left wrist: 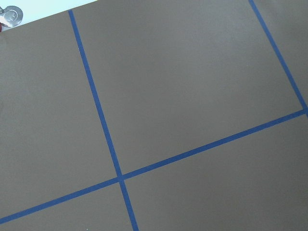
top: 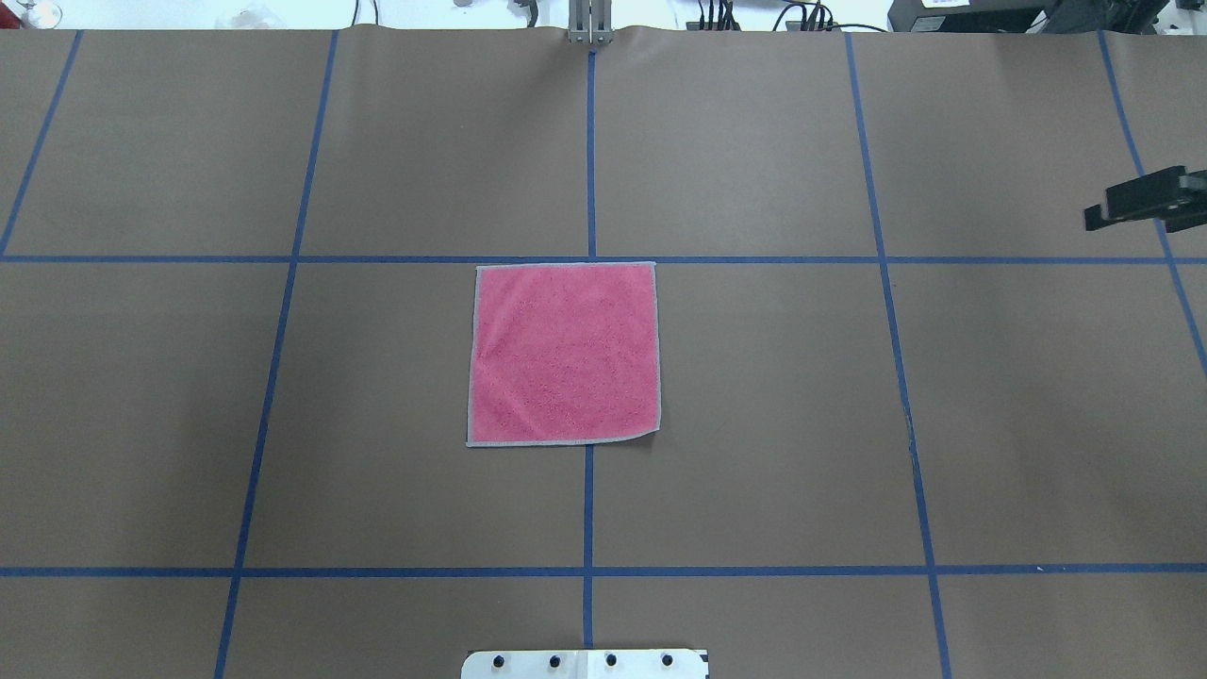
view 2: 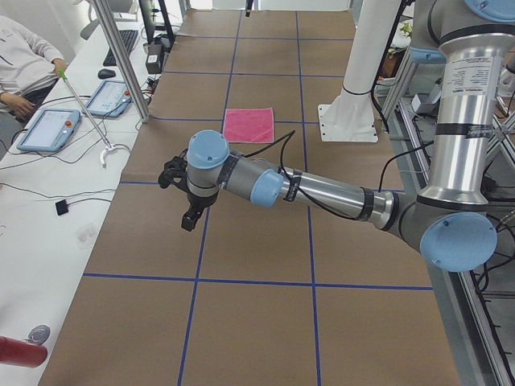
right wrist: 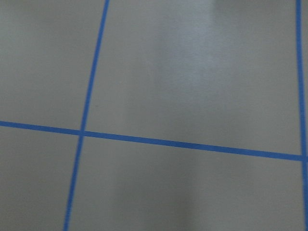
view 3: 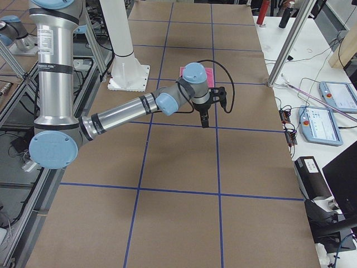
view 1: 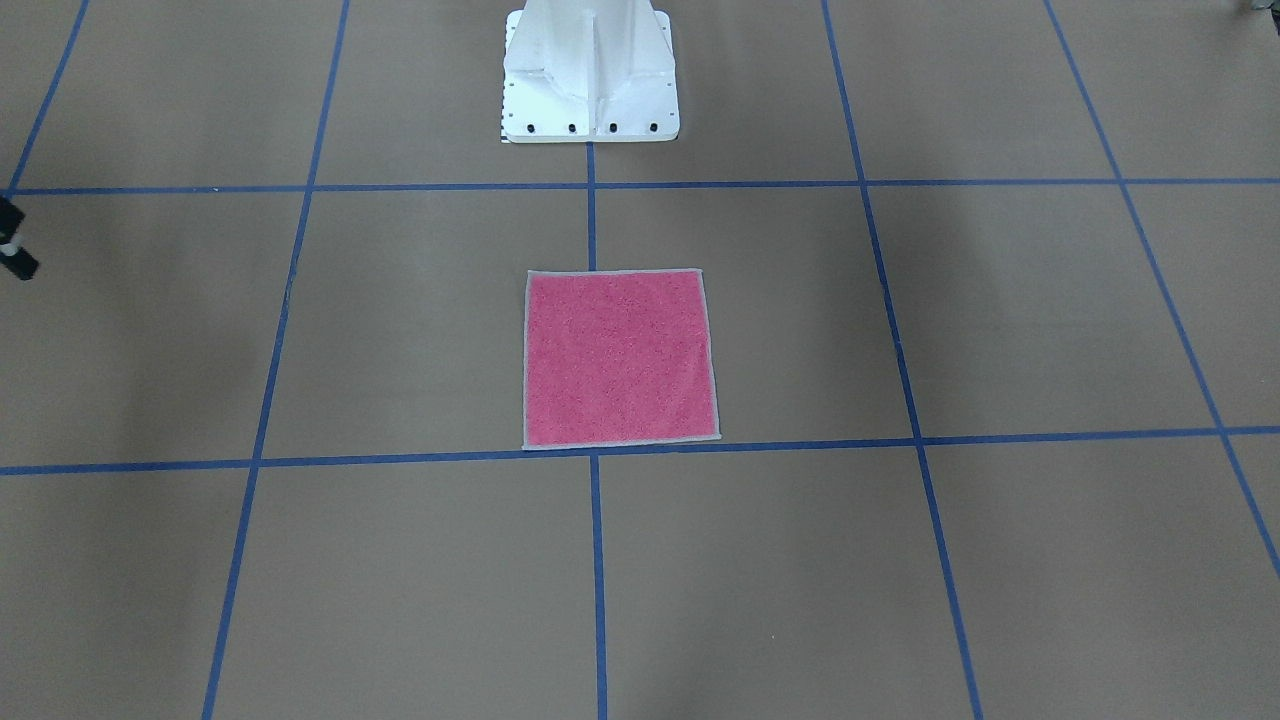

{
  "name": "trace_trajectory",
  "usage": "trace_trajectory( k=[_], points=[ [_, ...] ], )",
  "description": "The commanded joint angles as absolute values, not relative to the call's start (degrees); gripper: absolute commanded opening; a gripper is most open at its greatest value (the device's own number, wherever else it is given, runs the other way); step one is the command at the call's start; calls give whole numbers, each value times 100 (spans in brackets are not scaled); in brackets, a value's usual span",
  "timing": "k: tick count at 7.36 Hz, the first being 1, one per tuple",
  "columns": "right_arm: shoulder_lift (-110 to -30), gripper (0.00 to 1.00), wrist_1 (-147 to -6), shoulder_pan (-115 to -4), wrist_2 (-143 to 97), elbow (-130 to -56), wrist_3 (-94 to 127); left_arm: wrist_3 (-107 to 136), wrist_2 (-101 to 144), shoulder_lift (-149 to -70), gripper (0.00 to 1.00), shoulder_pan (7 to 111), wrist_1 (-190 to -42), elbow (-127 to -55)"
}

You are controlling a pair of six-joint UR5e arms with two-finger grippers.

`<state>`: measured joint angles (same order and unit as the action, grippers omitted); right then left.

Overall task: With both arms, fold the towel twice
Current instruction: 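Move the left and right grippers in toward the towel's near corners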

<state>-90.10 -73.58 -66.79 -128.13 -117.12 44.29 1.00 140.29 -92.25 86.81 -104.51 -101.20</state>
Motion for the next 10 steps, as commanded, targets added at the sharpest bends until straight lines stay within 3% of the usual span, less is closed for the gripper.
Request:
trace_trajectory(
  k=[1,4,7,10],
  points=[
    [-8431,100,-7365,-5472,-11738,-11909,6180,1572,14071,-9202,100,7922,-11307,-10151],
    [-7841,100,-7365,-4240,-10585,-11935,7957,5281,13450,-9237,100,6632,-13312,-10195],
    [-7595,98,-7356,-3360,-9828,-11936,9452,7551,11758,-9351,100,4893,-13342,-10853],
    [-7444,98,-7356,-2377,-8619,-11892,10718,8857,10490,-9738,99,3660,-13342,-10898]
  ],
)
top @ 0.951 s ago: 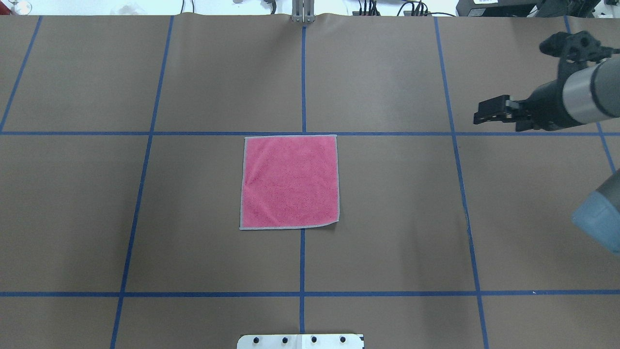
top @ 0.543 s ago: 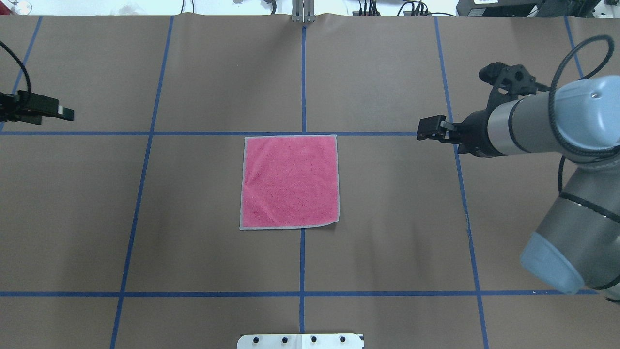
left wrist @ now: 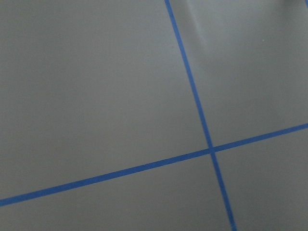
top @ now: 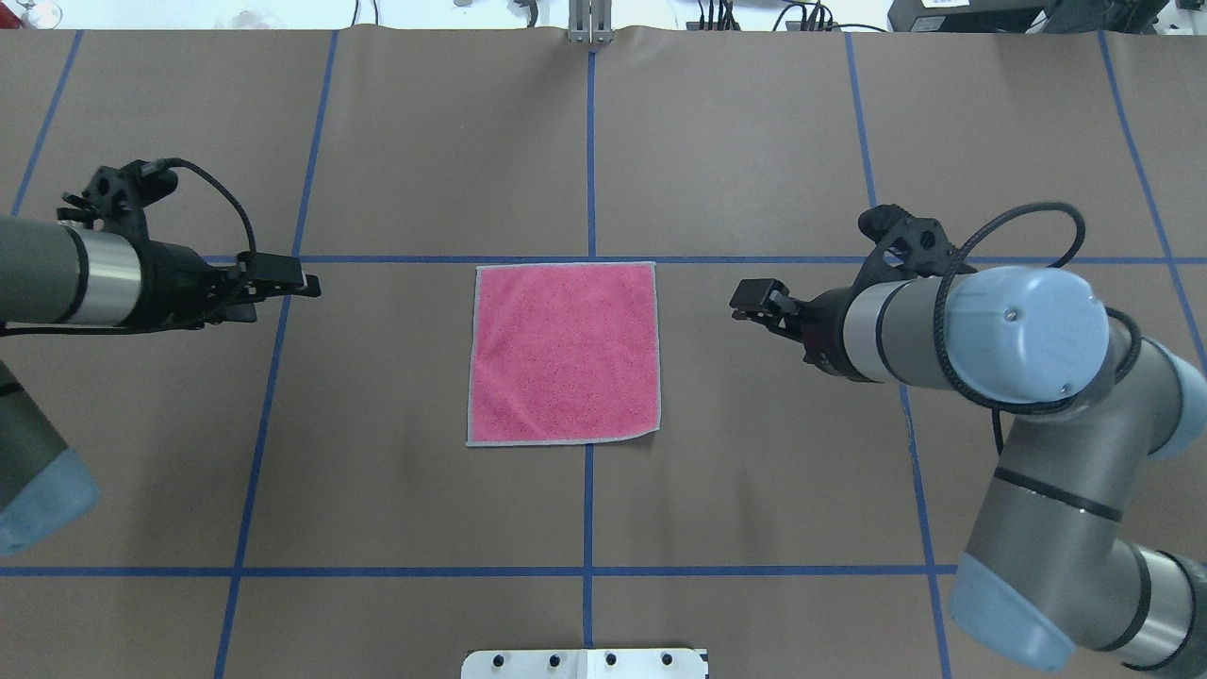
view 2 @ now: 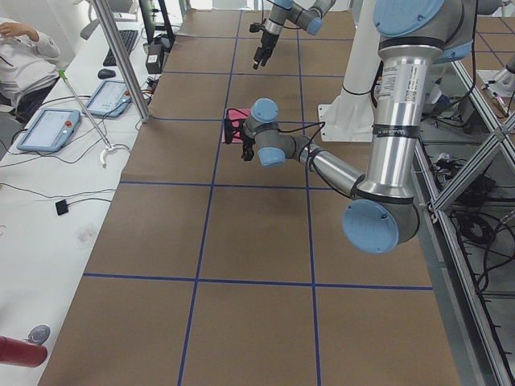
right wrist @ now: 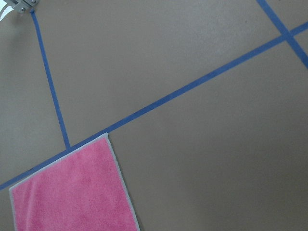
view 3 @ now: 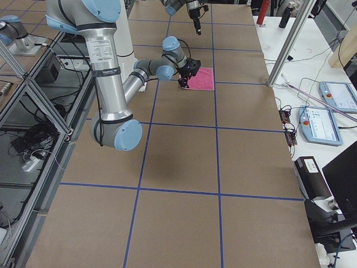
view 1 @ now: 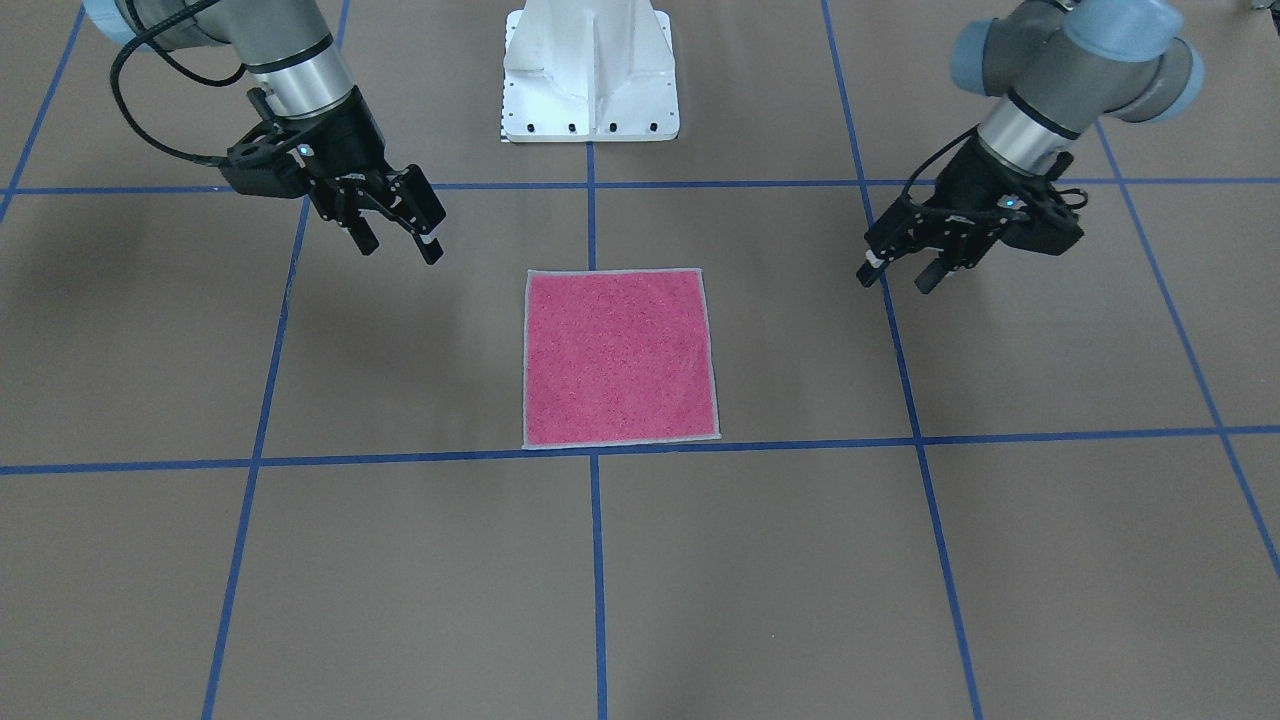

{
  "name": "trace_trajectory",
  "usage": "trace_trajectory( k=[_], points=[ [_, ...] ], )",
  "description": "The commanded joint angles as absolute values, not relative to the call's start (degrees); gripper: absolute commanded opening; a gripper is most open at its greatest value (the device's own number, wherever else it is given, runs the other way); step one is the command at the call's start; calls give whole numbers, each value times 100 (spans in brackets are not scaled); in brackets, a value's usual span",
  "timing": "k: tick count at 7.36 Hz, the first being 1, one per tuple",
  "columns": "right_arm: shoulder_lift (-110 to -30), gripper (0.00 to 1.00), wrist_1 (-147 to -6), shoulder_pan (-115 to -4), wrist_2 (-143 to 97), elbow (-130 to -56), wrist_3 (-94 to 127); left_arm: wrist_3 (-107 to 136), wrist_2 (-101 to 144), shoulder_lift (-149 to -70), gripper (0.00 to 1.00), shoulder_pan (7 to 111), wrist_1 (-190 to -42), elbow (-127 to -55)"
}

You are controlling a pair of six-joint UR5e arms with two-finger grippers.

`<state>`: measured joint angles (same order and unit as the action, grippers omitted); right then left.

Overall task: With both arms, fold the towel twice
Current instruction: 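Move the left and right grippers in toward the towel's near corners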

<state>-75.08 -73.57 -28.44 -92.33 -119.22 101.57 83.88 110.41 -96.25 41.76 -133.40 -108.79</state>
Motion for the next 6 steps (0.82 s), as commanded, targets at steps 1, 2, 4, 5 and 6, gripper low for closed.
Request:
trace_trajectory(
  k=[1,2,4,5,6],
  points=[
    [-7418,97,-7356,-2025,-8187,-11848,11045,9025,10068,-9938,99,3239,-13298,-10855],
    [-7209,94,-7356,-1856,-8113,-11621,11439,9157,9863,-9993,99,3017,-13272,-10837],
    [-6708,88,-7356,-1662,-8025,-10858,12126,9228,9844,-10081,99,2901,-13271,-10846],
    [-6663,81,-7356,-1583,-7868,-10776,12268,9229,9835,-10081,99,2857,-13271,-10854],
    [-6653,74,-7356,-1530,-7858,-10714,12322,9229,9661,-10098,99,2761,-13271,-10854]
  ],
)
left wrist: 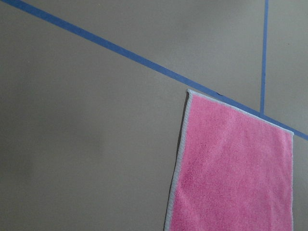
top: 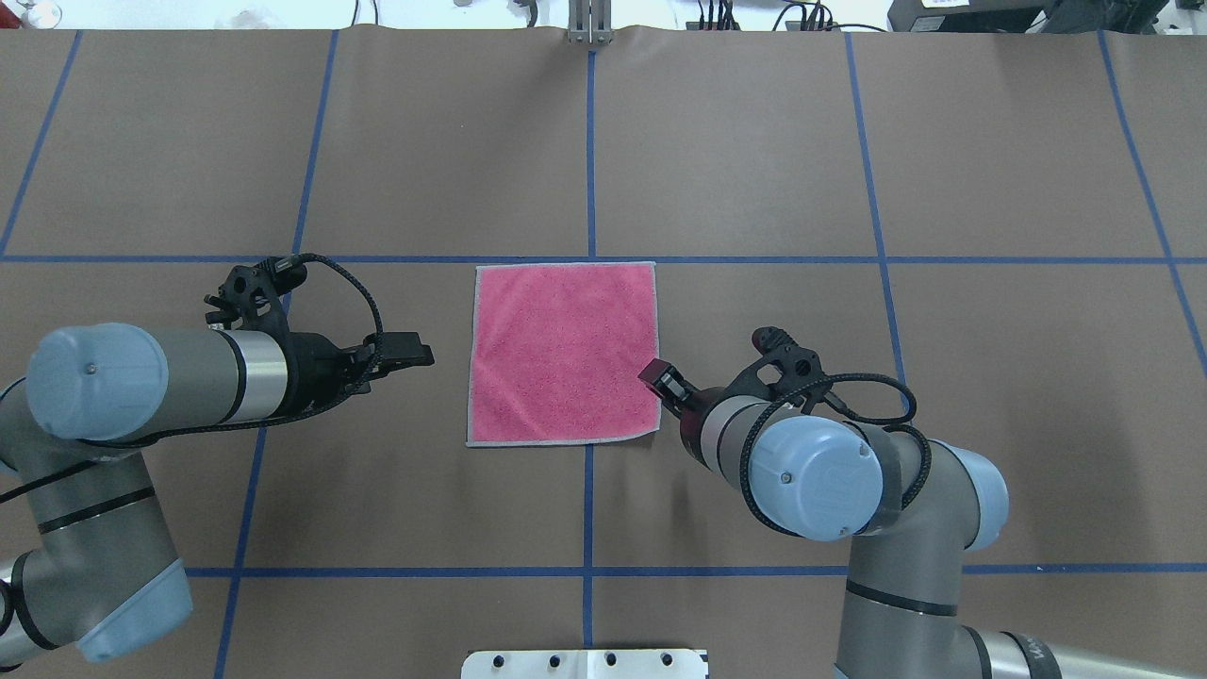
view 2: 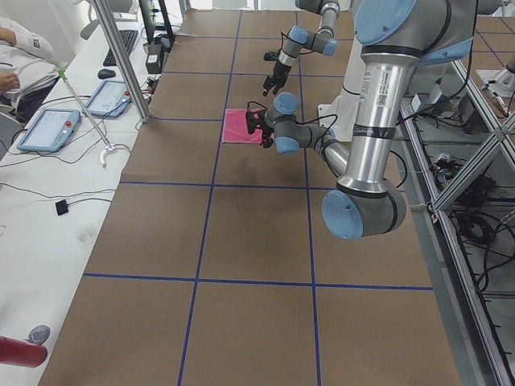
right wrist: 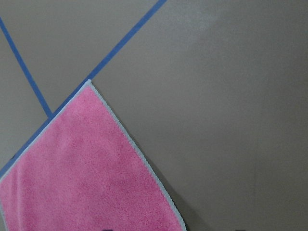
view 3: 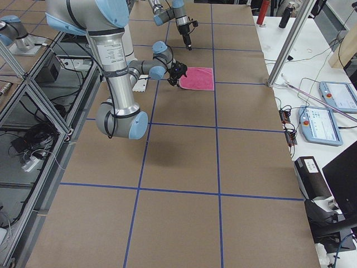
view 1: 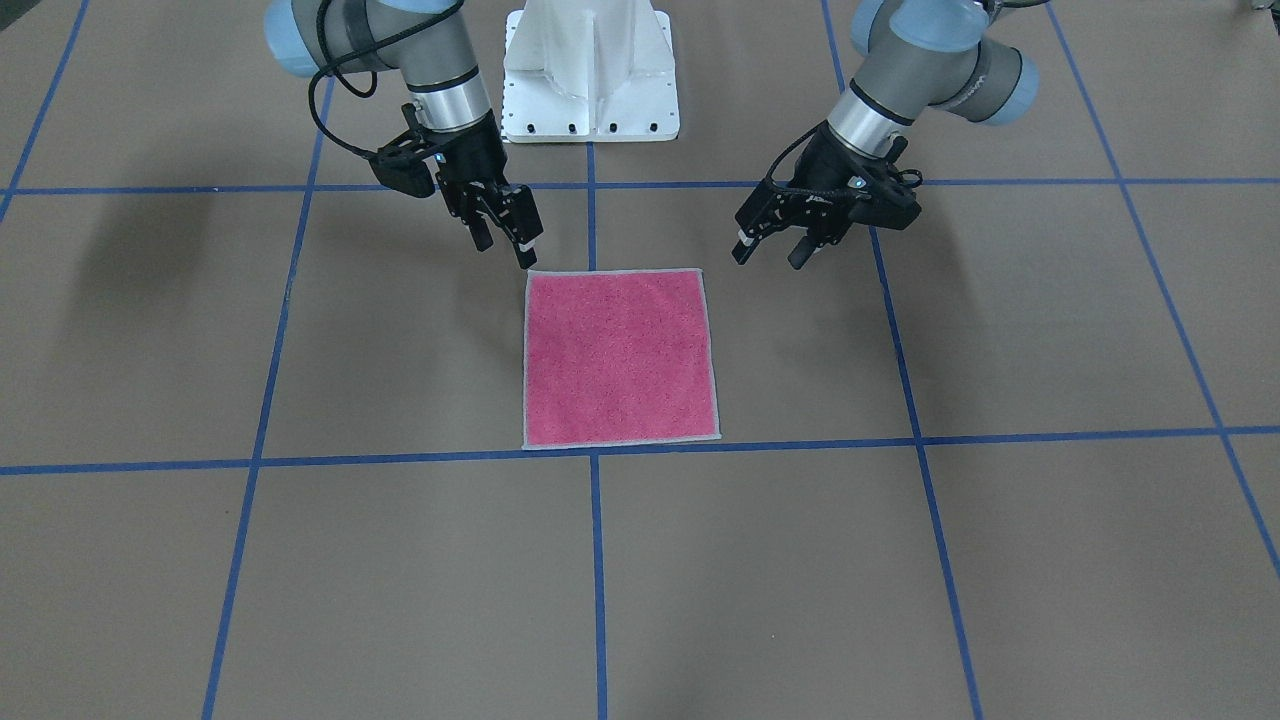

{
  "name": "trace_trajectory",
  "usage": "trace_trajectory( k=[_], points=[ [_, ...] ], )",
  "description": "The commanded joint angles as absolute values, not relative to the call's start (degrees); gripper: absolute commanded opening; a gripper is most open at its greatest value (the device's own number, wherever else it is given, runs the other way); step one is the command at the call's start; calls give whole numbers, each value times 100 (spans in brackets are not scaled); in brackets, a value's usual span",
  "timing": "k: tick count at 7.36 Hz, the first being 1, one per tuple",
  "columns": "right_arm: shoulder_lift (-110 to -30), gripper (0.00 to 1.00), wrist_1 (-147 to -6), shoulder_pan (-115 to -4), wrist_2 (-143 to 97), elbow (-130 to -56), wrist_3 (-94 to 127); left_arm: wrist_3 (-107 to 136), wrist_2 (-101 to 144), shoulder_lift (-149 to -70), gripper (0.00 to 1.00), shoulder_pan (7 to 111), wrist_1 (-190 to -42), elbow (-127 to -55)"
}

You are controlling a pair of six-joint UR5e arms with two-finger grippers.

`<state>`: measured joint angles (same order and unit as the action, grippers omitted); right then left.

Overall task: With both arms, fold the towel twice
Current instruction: 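Move the left and right grippers in toward the towel's near corners, then lower the left gripper onto the near corner while the right gripper holds its corner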

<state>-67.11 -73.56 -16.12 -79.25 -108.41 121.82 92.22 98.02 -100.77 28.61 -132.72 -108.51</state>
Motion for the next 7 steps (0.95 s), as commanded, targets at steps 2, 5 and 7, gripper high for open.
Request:
trace_trajectory(
  k=[2,5,7],
  points=[
    [-6540,69,-7356,-1512,-7857,-10478,12410,9237,9554,-10107,99,2663,-13271,-10854],
    [-6355,52,-7356,-1477,-7849,-10258,12717,9237,9545,-10099,99,2654,-13271,-10854],
    [-6302,41,-7356,-1433,-7709,-10161,12805,9229,9545,-10099,99,2654,-13271,-10846]
  ],
)
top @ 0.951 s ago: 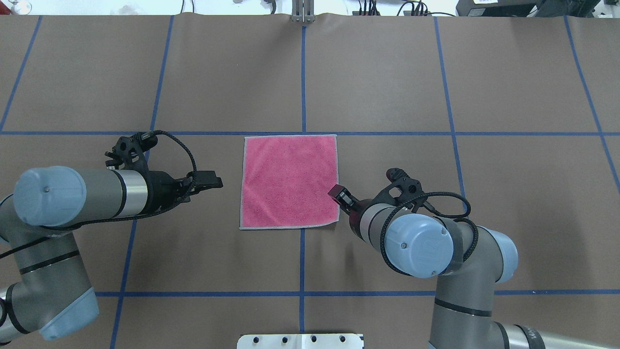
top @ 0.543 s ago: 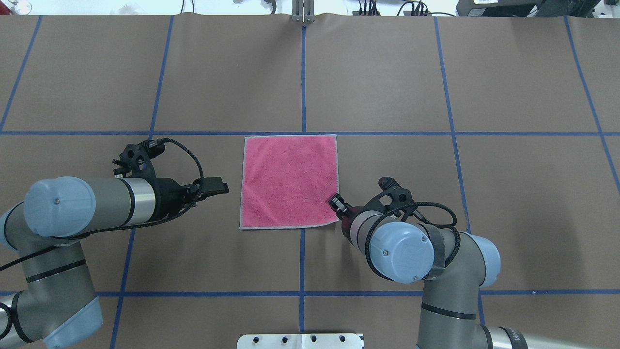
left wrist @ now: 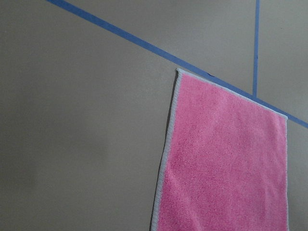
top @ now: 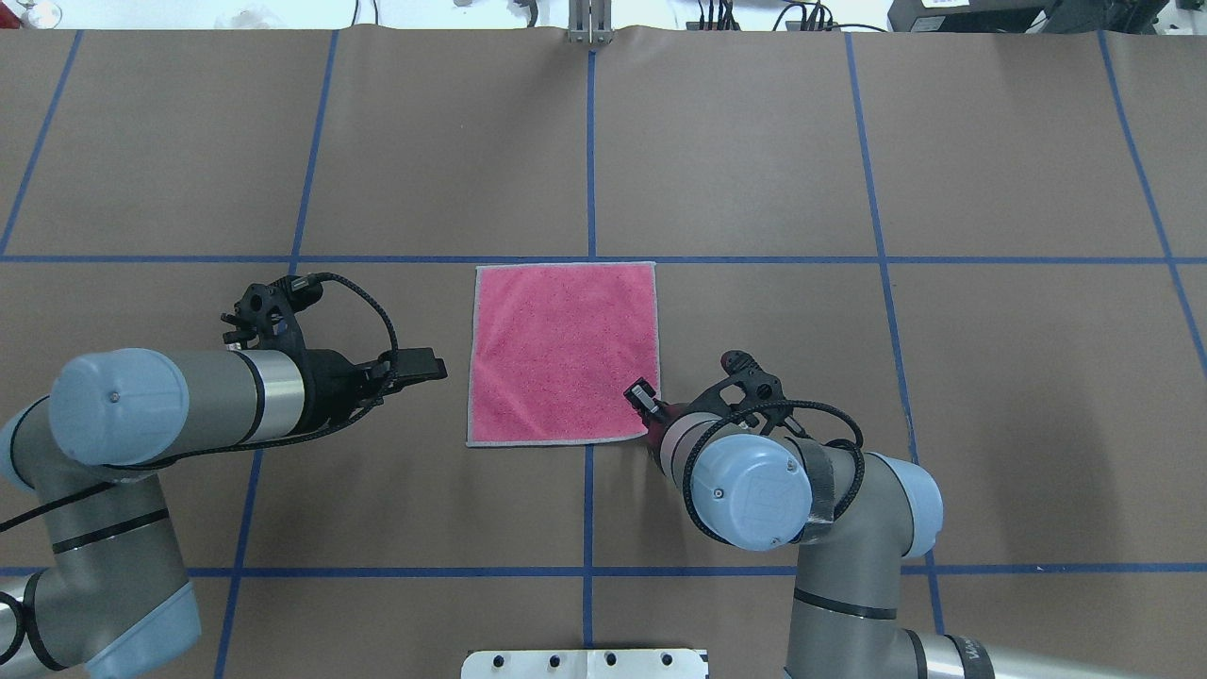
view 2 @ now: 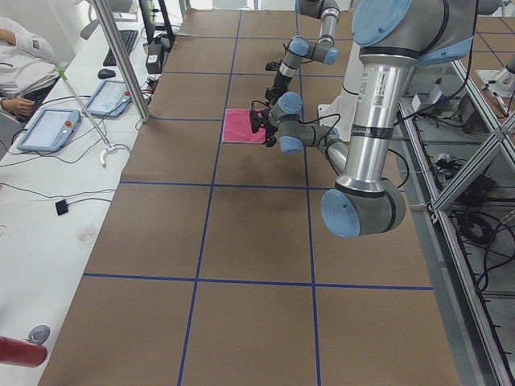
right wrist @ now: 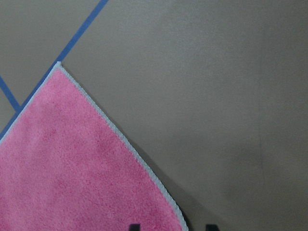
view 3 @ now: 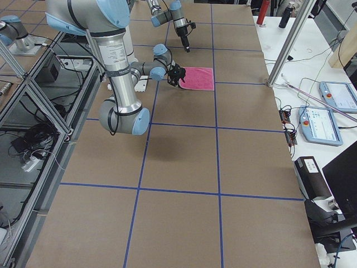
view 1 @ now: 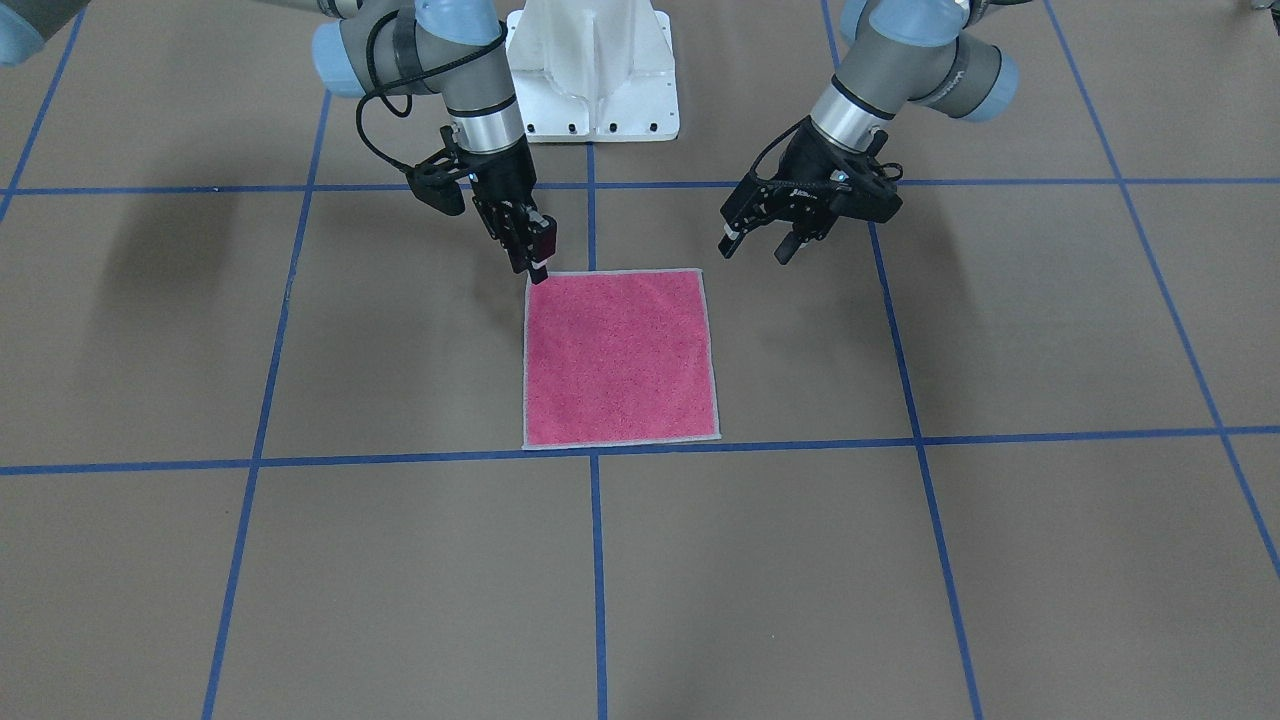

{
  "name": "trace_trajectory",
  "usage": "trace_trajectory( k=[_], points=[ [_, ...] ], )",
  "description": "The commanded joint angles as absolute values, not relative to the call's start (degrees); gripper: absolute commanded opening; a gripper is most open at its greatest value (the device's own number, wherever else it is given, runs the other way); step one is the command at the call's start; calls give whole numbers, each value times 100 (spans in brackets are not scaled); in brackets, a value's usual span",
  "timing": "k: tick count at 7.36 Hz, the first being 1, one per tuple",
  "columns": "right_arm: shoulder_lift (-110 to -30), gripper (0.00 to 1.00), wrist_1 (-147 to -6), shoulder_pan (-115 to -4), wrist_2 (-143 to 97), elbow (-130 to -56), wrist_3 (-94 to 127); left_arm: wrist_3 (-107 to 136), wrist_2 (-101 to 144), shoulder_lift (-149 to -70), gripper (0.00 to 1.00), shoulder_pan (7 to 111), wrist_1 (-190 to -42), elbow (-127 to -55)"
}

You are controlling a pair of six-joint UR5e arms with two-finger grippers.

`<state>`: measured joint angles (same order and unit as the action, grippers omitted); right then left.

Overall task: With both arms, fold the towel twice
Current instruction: 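Lower the left gripper onto the near corner while the right gripper holds its corner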

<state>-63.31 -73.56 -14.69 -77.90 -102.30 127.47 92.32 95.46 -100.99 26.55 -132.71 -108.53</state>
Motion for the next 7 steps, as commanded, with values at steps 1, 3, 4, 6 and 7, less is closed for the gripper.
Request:
trace_trajectory(
  k=[1,3,4,6,7],
  points=[
    [-6302,39,-7356,-1433,-7699,-10125,12806,9229,9554,-10099,99,2654,-13271,-10846],
    [-6302,38,-7356,-1424,-7699,-10116,12806,9220,9554,-10099,99,2654,-13271,-10837],
    [-6293,23,-7348,-1424,-7691,-10125,12832,9228,9545,-10081,99,2654,-13271,-10828],
    [-6293,0,-7348,-1424,-7664,-10151,13078,9229,9545,-10055,99,2628,-13271,-10785],
    [-6293,0,-7339,-1424,-7664,-10186,13078,9229,9528,-10072,99,2602,-13271,-10741]
  ],
)
